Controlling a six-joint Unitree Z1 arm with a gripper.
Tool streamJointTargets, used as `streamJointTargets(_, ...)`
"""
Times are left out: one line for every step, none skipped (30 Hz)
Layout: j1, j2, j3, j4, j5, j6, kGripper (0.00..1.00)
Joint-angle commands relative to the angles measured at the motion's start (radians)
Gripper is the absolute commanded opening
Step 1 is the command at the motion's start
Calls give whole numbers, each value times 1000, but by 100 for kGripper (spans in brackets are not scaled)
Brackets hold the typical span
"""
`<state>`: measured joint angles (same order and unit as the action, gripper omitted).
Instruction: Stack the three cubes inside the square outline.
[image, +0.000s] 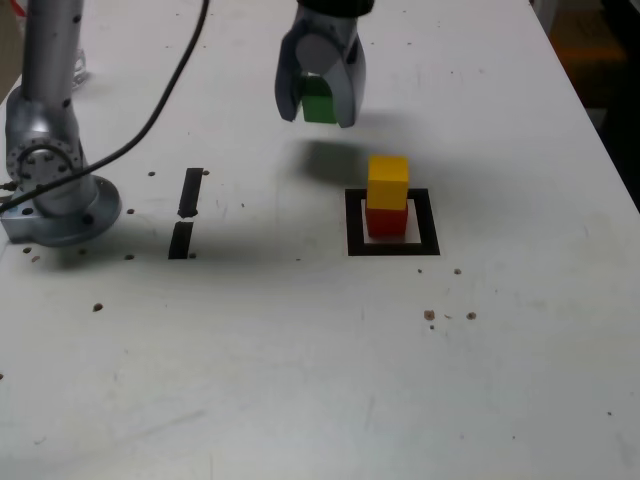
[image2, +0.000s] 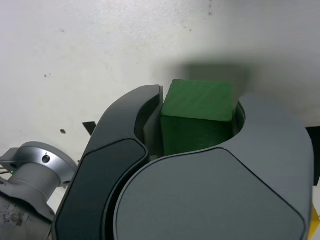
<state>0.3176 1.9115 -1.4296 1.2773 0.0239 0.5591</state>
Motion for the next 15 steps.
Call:
streamJointTargets(-5,-23,-4,16,4,-10,28)
streamJointTargets(-8,-32,-6,26,5,-15,28)
streamJointTargets(-10,-42,-8,36,7,-22,28)
streamJointTargets(-14,-51,-10,45,9,-30,28)
streamJointTargets(-18,-57,-12,51,10,-37,28)
streamJointTargets(-25,-66,-15,60,13,-49,28)
streamJointTargets(-35,-76,-19,69,16,-62,28)
streamJointTargets(-46,-85,-23,78,19,-76,28)
streamJointTargets(-63,-96,-31,90,23,-96,28)
streamJointTargets(-82,-106,-41,103,26,-116,28)
streamJointTargets(-103,-115,-54,118,29,-136,28)
streamJointTargets(-117,-120,-63,130,30,-152,28)
streamJointTargets(-136,-128,-74,145,31,-174,28)
streamJointTargets(-159,-137,-84,160,30,-203,28)
streamJointTargets(-172,-143,-88,167,30,-222,28)
